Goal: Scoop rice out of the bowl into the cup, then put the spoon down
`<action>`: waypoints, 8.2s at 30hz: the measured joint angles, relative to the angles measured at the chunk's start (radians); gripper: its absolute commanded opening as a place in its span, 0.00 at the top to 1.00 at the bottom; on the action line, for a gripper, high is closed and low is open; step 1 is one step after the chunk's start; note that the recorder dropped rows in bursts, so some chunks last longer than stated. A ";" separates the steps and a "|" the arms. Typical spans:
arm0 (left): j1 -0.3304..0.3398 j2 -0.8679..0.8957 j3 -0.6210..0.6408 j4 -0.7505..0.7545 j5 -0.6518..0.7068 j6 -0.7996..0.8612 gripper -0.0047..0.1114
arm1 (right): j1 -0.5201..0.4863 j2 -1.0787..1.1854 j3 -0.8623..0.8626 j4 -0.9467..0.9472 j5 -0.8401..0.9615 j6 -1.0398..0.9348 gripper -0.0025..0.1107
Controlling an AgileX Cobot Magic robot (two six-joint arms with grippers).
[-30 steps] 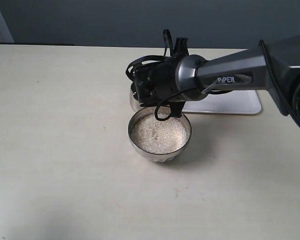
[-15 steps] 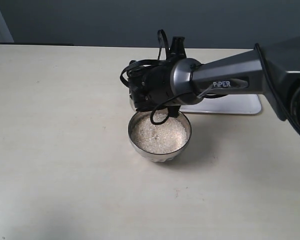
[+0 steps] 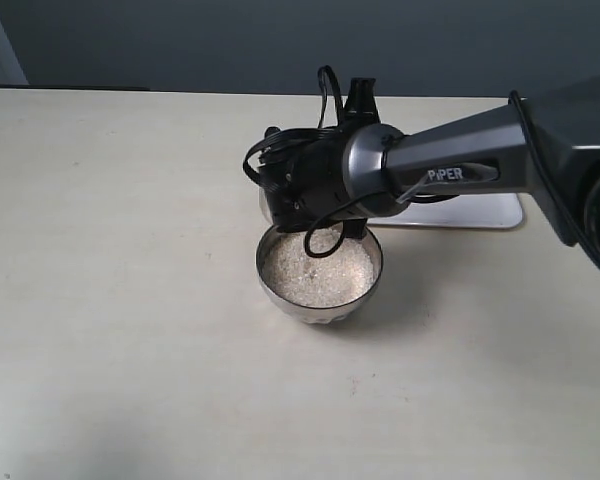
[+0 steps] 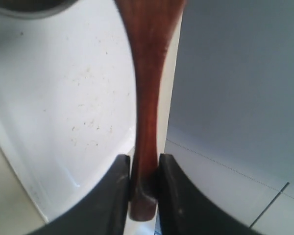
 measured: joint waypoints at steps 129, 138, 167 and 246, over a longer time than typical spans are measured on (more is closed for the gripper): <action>0.000 0.000 0.000 0.000 0.000 0.000 0.96 | -0.241 -0.200 0.001 0.418 -0.099 -0.120 0.99; 0.000 0.000 0.000 0.000 0.000 0.000 0.96 | -0.440 -0.200 0.001 0.685 -0.272 -0.542 0.99; 0.000 0.000 0.000 0.000 0.000 0.000 0.96 | -0.521 0.007 0.001 0.800 -0.486 -0.549 0.99; 0.000 0.000 0.000 0.000 0.000 0.000 0.96 | -0.521 -1.668 0.247 1.332 0.127 0.069 0.98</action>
